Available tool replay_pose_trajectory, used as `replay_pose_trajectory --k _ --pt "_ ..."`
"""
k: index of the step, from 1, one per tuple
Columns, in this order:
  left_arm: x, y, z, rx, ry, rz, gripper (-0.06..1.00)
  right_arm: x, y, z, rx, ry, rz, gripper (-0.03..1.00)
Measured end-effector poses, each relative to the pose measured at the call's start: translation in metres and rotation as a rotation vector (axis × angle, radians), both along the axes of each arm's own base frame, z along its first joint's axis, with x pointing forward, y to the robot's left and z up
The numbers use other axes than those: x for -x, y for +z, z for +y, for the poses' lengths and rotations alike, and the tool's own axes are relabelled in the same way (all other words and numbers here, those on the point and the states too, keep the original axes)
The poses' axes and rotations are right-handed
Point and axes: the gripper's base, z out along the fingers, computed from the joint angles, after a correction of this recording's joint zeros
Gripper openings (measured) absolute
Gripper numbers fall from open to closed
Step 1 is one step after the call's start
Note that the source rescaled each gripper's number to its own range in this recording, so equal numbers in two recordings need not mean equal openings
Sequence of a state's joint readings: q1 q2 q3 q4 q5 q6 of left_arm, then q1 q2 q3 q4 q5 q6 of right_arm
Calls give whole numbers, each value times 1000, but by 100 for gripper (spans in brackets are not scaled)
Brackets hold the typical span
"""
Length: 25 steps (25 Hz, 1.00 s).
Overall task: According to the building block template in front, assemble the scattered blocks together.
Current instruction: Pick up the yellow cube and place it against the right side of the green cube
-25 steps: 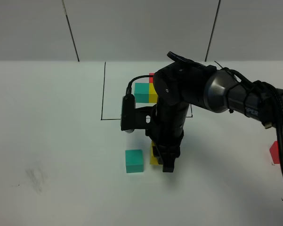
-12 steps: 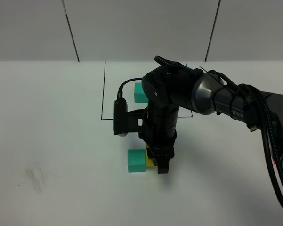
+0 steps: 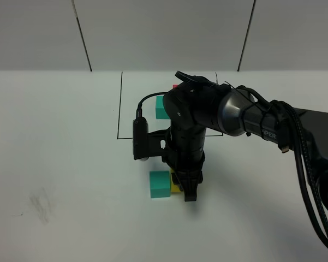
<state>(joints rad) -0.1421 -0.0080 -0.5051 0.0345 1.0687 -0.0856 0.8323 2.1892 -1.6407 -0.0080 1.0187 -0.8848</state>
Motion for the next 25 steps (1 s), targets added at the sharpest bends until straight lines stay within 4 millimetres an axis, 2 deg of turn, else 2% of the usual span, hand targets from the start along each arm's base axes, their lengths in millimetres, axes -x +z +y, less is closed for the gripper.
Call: replay_pose_trajectory --k 9,25 --pt "0 0 0 0 0 0 70 -2 -18 2 19 14 10 19" --pt "0 0 0 0 0 0 70 -4 -19 4 -2 -30 -5 19"
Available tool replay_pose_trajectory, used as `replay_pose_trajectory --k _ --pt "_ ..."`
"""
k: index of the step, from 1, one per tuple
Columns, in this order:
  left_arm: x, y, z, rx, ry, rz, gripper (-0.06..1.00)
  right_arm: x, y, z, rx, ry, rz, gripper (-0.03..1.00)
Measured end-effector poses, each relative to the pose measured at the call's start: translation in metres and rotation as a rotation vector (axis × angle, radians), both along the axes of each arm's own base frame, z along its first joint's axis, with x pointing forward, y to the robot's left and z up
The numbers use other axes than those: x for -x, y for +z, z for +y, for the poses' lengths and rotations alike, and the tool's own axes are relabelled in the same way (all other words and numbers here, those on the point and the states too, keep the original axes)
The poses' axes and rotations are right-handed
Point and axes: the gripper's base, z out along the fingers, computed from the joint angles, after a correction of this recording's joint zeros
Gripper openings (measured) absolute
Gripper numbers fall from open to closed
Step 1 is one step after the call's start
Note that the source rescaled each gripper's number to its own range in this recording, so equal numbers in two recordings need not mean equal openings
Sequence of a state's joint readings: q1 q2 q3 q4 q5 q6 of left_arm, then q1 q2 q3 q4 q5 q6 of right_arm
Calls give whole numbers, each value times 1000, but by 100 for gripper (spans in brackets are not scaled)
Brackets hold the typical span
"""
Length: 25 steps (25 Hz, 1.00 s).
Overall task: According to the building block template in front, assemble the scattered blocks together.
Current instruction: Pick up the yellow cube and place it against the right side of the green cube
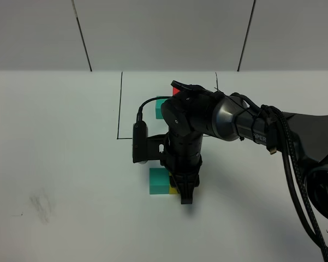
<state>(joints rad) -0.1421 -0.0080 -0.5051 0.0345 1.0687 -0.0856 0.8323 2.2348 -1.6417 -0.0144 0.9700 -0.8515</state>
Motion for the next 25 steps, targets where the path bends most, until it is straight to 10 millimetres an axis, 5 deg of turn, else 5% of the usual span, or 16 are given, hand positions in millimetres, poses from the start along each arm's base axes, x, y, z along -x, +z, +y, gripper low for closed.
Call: replay_pose_trajectory --k 17,25 --pt "0 0 0 0 0 0 70 1 0 0 3 -21 10 20" --pt "0 0 0 0 0 0 70 1 9 1 -29 -97 4 76"
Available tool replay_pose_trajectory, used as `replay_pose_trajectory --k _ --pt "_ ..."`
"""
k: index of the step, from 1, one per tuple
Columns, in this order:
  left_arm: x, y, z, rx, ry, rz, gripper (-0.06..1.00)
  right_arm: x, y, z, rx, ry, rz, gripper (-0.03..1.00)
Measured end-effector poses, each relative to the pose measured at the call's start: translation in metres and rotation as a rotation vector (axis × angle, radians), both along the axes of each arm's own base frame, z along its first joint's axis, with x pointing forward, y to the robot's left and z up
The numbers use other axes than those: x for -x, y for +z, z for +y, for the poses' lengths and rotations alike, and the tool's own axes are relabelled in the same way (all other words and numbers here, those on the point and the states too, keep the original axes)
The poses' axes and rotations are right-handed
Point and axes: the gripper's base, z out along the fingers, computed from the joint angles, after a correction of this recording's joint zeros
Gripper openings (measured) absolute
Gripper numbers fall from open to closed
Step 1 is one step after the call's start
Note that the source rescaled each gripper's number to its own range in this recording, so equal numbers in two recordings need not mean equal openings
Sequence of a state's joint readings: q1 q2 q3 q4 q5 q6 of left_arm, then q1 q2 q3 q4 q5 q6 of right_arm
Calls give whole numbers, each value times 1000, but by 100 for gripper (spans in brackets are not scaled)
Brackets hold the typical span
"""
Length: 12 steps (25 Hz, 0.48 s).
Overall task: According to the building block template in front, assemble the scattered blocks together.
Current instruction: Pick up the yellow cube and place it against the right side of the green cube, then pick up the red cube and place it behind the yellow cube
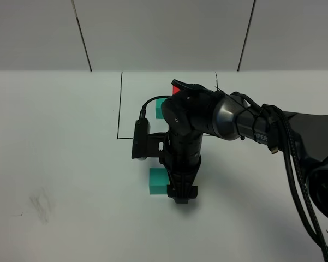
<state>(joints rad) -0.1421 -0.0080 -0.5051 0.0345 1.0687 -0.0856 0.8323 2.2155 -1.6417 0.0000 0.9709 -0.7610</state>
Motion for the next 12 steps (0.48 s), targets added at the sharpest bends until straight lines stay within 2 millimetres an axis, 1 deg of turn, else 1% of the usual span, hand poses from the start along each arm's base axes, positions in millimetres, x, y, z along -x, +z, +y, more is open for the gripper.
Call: replay_pose_trajectory --k 2,4,6,8,10,12 --pt "0 0 0 0 0 0 70 0 16 -1 -23 -42 -31 81" --pt "0 0 0 0 0 0 70 0 35 -5 -42 -102 -63 82" --pt "0 0 0 0 0 0 70 -2 55 -13 -61 -221 -76 81" --pt "0 0 0 0 0 0 70 -7 71 -29 -71 -377 -71 80" --pt "0 0 0 0 0 0 70 -14 82 -53 -75 -555 -78 80" --pt "0 0 0 0 0 0 70 -18 87 -79 -85 -712 -92 80"
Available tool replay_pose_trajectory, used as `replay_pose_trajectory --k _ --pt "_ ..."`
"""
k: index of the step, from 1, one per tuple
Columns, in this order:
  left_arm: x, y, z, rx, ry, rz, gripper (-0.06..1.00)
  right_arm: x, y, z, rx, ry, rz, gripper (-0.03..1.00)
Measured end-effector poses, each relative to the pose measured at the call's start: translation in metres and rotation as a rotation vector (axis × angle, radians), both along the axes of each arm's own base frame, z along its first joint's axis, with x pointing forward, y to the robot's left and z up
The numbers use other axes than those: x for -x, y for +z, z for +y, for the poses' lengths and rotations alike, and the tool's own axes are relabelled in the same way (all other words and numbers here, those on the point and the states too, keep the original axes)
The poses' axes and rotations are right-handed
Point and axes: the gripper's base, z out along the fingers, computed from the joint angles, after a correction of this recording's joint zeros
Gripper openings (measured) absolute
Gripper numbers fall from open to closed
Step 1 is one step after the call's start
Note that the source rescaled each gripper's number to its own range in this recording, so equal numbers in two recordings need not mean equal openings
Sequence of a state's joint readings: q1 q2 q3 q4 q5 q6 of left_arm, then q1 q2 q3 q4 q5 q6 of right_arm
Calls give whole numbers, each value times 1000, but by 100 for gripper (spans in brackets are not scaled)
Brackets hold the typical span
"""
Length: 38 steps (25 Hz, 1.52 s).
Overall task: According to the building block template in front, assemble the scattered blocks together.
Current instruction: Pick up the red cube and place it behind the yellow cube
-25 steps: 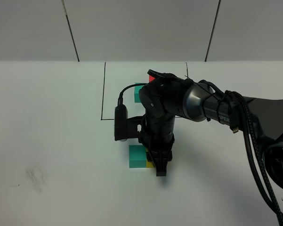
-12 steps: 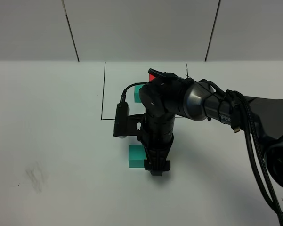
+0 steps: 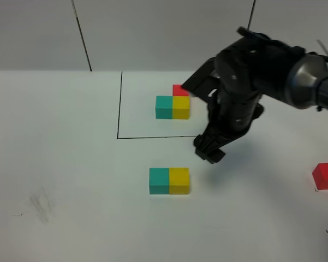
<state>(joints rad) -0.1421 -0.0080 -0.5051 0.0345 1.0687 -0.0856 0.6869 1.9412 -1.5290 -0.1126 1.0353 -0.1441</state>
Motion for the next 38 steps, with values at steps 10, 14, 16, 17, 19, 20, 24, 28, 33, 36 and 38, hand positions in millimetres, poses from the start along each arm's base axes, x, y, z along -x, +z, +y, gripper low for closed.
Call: replay_pose_trajectory --k 10,14,16,17,19,20,24,28,33,36,38 --pt "0 0 0 0 0 0 70 3 -2 -139 -143 -665 -125 80" --pt "0 0 0 0 0 0 70 3 -18 -169 -117 -762 -109 80" --pt "0 0 0 0 0 0 70 0 -20 -177 -119 -780 -120 80" --pt "0 0 0 0 0 0 70 -2 -21 -179 -121 -783 -127 80" --pt "0 0 0 0 0 0 70 -5 -24 -181 -112 -779 -128 79" --pt "0 0 0 0 0 0 70 -5 -27 -182 -105 -776 -123 79" --pt "0 0 0 0 0 0 70 -9 -42 -186 -71 -778 -86 79" --pt "0 0 0 0 0 0 70 -11 -53 -188 -48 -771 -60 79" --pt "0 0 0 0 0 0 70 -14 -67 -191 -21 -765 -28 79" --pt "0 0 0 0 0 0 70 -16 -73 -193 -13 -768 -18 79" --pt "0 0 0 0 0 0 70 -17 -76 -193 -13 -761 -17 79"
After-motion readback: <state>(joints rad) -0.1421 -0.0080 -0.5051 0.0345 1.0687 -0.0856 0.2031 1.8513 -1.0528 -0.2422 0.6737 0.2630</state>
